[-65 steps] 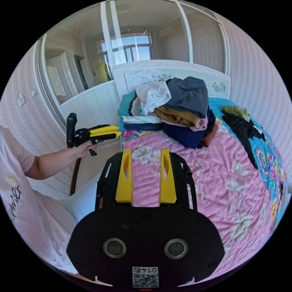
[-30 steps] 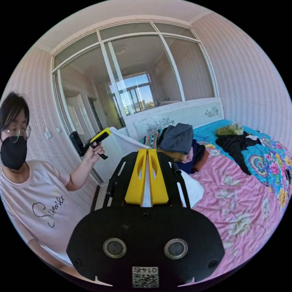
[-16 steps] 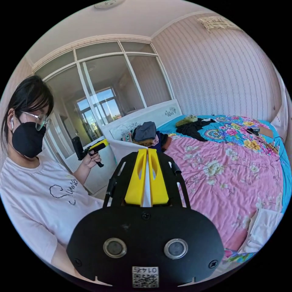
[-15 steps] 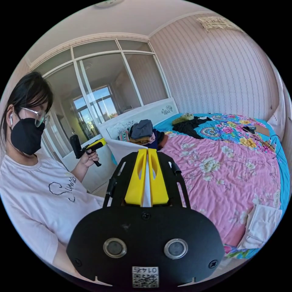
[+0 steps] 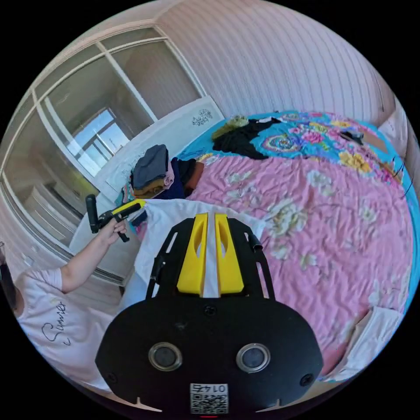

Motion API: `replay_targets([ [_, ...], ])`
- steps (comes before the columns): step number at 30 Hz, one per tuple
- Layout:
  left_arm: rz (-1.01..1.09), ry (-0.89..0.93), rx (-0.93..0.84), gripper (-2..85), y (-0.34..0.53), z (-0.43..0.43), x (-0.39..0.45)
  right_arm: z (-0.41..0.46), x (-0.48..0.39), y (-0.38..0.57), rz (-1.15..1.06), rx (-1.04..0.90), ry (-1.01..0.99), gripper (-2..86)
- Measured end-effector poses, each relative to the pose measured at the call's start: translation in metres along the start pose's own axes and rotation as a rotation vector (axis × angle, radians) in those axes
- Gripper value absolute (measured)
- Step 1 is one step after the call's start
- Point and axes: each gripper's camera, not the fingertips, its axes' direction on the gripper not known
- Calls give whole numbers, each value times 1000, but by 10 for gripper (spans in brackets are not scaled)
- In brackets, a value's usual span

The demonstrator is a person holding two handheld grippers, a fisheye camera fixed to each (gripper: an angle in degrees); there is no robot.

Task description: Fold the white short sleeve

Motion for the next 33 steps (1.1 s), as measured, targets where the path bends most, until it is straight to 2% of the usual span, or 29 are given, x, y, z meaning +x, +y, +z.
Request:
replay_targets([
  [2,-63,32,-115,-8,32,39,-28,18,25,38,55,-14,-30,35],
  [4,-99,-5,-166,-6,61,56,-42,31,43,72,136,-65,-9,47],
  [8,-165,44,-237,24,108,72,-56,51,59,136,267,-171,35,59],
  [13,-186,17,-328,78,125,103,-36,47,59,137,311,-129,198,79],
  [16,-193,-53,-382,77,128,135,-36,51,72,119,361,-111,206,94],
  [20,-181,-18,-414,44,117,148,-40,52,87,98,426,-134,100,34],
  [26,-176,93,-367,15,110,125,-55,8,74,94,364,-90,82,10],
  [29,-189,146,-306,24,110,117,-57,-15,68,100,357,-59,56,7],
  [33,-162,129,-296,72,111,123,-52,-29,62,104,357,-67,47,6],
])
